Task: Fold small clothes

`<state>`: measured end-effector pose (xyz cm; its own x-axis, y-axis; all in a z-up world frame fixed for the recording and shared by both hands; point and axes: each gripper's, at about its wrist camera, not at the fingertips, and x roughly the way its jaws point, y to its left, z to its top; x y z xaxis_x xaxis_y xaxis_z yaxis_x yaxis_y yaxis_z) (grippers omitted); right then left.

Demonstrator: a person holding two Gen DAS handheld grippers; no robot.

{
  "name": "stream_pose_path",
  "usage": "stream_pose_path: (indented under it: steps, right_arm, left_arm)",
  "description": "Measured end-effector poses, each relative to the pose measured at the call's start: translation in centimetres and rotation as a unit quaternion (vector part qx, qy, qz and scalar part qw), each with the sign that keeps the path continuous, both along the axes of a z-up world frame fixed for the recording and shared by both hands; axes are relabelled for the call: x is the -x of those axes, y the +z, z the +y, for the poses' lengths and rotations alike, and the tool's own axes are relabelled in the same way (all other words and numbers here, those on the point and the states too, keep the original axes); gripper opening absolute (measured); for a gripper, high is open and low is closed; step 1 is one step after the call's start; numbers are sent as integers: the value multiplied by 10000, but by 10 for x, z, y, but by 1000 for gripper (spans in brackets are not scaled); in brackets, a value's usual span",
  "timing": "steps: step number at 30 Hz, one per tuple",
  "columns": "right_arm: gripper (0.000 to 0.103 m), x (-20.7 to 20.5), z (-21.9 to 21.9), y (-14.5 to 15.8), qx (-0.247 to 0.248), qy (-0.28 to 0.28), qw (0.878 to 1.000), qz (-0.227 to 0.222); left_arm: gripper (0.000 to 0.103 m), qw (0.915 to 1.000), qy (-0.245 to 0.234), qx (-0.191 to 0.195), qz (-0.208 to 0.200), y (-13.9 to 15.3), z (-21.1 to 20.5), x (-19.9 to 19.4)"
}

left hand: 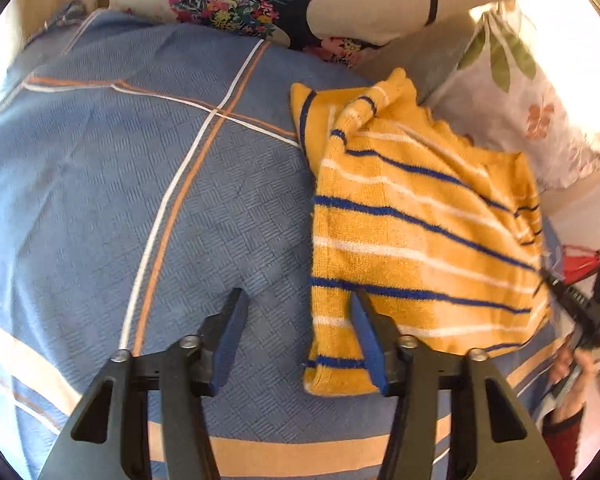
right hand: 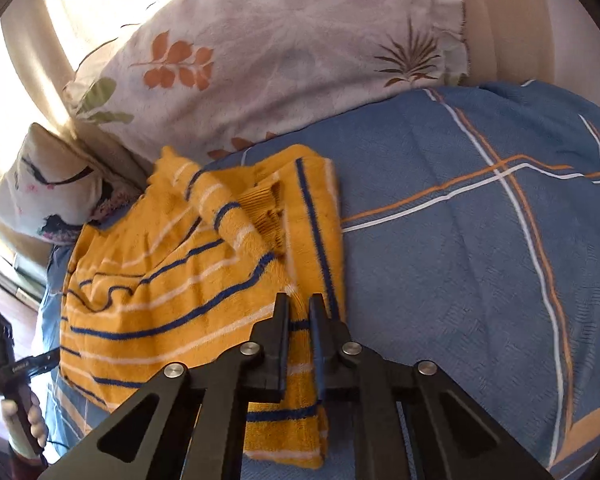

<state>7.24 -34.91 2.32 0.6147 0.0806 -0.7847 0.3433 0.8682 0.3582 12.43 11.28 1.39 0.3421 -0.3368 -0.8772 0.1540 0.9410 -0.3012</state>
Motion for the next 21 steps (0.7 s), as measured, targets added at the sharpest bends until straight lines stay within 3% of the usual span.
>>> stream_pose_path:
  steps: [1, 2, 3, 5, 8, 10, 12, 13, 17, 19, 21]
  right_arm:
    - [3, -2, 0, 1, 253, -163, 9995, 108]
    - [3, -2, -2, -1, 582, -296, 9975, 262]
    - [3, -3, -4, -2, 800, -384, 9954, 366]
    - [4, 6, -13, -1, 838, -512, 9942, 445]
    - [4, 22, -11, 15, 650, -458, 9968, 120]
    - [12, 24, 1, 28, 600, -171, 9980, -105]
    - [30, 16, 18, 37, 605, 160, 9977, -279]
    - [40, 8, 26, 43, 681, 297, 9966, -352]
    - [42, -34, 60, 57, 1102, 673, 9902, -524]
    - [42, -62, 71, 56, 846, 1064, 9897, -457]
    - [42, -86, 76, 46, 251, 1360, 9897, -370]
  left_arm:
    - [23, 9998, 83, -164, 23, 1, 1, -1]
    - [4, 9992, 215, -321, 32, 3, 4, -1]
    - [0, 9981, 374, -492, 3, 3, 9, -1]
    - [0, 9964, 631, -559, -126, 8, 25, 3]
    - [2, 9976, 634, 84, -258, 17, 43, 17]
    - [12, 9971, 605, 272, -362, 22, 46, 27]
    - [31, 9964, 581, 407, -457, 24, 42, 37]
    - [32, 9961, 549, 472, -504, 26, 39, 42]
    - [39, 9952, 268, 602, -718, 37, 25, 58]
    - [44, 9943, 224, 642, -824, 42, 16, 62]
    - [45, 9935, 240, 754, -823, 46, 14, 60]
